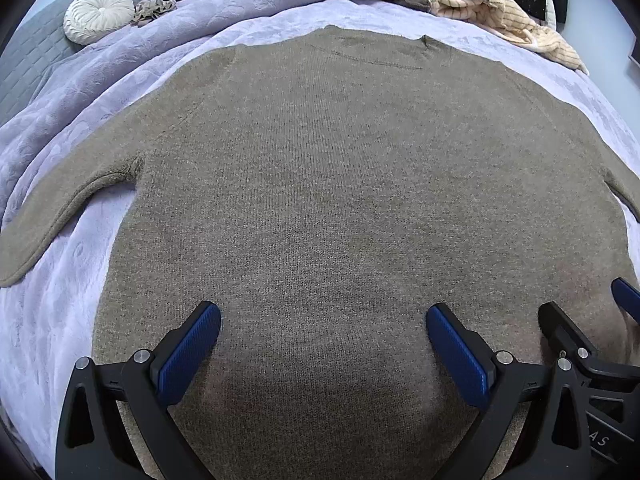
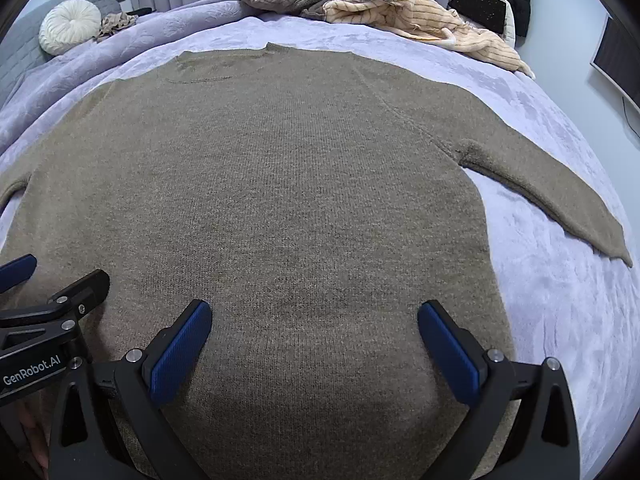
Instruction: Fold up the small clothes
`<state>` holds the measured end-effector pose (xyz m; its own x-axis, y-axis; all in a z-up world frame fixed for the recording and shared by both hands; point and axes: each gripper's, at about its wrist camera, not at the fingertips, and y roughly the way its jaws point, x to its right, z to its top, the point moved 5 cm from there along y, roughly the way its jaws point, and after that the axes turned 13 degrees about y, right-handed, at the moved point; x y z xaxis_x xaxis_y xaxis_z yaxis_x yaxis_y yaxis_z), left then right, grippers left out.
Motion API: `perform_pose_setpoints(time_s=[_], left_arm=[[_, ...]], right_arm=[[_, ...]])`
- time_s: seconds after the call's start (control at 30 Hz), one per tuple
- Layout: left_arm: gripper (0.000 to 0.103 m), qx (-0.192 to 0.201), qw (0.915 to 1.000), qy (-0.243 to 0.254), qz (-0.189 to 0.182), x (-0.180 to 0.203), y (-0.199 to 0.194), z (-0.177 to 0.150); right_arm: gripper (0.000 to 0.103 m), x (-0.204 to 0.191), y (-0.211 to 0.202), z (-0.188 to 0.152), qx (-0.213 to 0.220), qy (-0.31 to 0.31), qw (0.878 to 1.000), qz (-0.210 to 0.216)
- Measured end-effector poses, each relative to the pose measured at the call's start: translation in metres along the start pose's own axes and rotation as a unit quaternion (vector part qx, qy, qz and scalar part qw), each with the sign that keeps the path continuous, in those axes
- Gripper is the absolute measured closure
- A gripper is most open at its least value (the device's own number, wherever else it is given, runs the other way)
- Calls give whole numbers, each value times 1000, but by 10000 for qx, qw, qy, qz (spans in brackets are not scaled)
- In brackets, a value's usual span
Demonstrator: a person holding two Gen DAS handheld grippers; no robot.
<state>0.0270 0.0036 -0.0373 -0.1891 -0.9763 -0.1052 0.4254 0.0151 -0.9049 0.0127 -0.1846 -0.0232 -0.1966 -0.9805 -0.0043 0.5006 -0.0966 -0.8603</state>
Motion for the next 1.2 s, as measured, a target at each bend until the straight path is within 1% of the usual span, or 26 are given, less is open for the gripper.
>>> perform_pose_setpoints(time_s=[0.13,0.2,0.27,0.33,0.47,0.63,0.8,0.97,1.2], left_arm=[[0,-225,9997,-69,111,-3,-6,8],[0,-249,9995,-41,191,-4,-13,10],[0,-150,9994,-18,320,-6,-25,17],[0,-21,9994,-60,327,-8,-36,21],[0,177,9991,-198,318,-14,-57,30],[0,326,9987,-176,357,-11,-79,35],[0,427,9984,-230,285,-7,-93,40],[0,498,9982,-174,279,2,-108,49],[0,554,9981,-140,242,13,-119,61]], right_arm=[[0,-2,-1,3,-181,-144,9997,-73],[0,-2,-3,5,-240,-178,9995,-76],[0,-1,-8,7,-200,-217,9994,-159],[0,-2,-14,10,-140,-286,9993,-218],[0,-2,-32,21,61,-318,9994,-148],[0,1,-56,35,304,-251,9992,-56],[0,10,-74,46,434,-177,9989,-72],[0,18,-90,56,592,-117,9982,-33],[0,32,-104,67,757,23,9971,-17]])
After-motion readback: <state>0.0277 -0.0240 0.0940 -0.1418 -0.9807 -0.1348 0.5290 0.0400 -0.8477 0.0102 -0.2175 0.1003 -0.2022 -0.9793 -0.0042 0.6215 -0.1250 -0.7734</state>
